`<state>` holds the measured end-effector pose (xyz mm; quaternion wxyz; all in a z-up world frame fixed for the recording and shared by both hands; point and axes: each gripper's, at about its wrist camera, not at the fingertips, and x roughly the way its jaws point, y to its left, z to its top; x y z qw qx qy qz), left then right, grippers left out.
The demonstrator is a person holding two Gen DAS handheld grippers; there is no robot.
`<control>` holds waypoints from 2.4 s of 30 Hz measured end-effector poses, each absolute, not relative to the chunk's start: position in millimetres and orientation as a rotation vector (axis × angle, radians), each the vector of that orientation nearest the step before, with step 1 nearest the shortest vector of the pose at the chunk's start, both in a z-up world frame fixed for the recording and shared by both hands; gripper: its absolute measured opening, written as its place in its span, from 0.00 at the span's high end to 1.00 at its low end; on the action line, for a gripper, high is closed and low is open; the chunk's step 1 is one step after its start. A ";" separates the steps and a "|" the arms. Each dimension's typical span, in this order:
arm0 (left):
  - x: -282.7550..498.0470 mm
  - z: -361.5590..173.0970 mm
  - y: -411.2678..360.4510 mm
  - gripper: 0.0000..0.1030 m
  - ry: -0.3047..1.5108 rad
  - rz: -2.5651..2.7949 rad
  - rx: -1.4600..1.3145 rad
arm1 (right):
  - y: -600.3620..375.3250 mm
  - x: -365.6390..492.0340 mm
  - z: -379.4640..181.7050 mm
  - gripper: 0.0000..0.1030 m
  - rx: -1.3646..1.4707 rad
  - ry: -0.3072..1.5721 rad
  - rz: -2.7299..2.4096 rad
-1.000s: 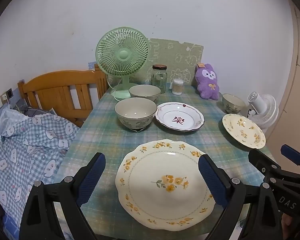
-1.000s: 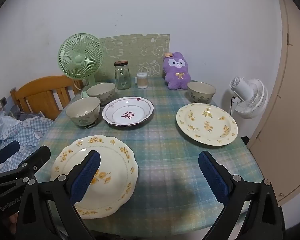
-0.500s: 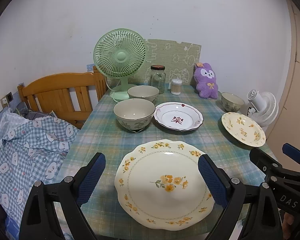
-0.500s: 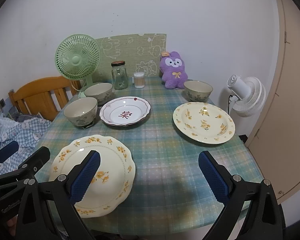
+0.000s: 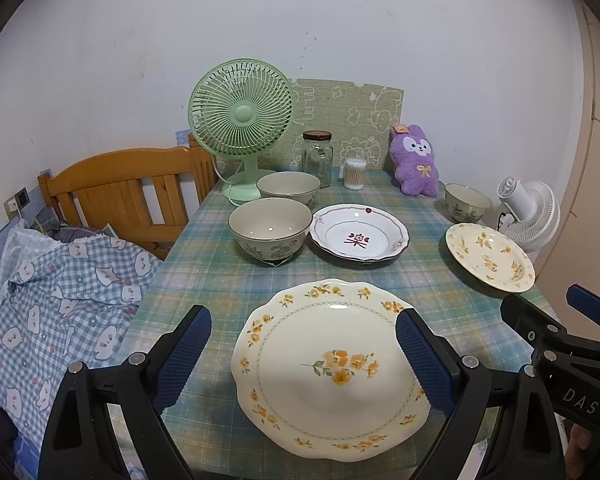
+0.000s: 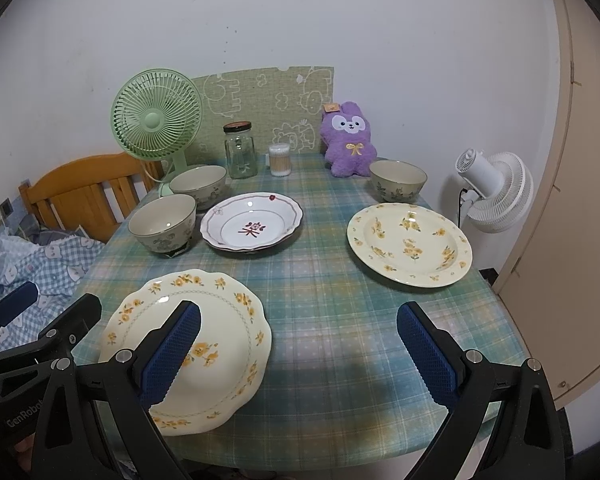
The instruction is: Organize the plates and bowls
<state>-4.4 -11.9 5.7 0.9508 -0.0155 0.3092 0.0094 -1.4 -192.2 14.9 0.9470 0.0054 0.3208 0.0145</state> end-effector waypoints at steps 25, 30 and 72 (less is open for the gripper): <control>-5.1 5.1 -14.6 0.09 0.625 0.025 -0.025 | -194.9 -1.8 15.2 0.03 0.013 0.654 0.030; -5.1 5.0 -14.5 0.09 0.625 0.025 -0.025 | -195.0 -2.2 15.1 0.03 0.013 0.653 0.031; 72.3 -32.2 20.3 0.17 0.801 0.036 -0.043 | -139.7 83.5 -22.9 0.13 -0.007 0.861 0.027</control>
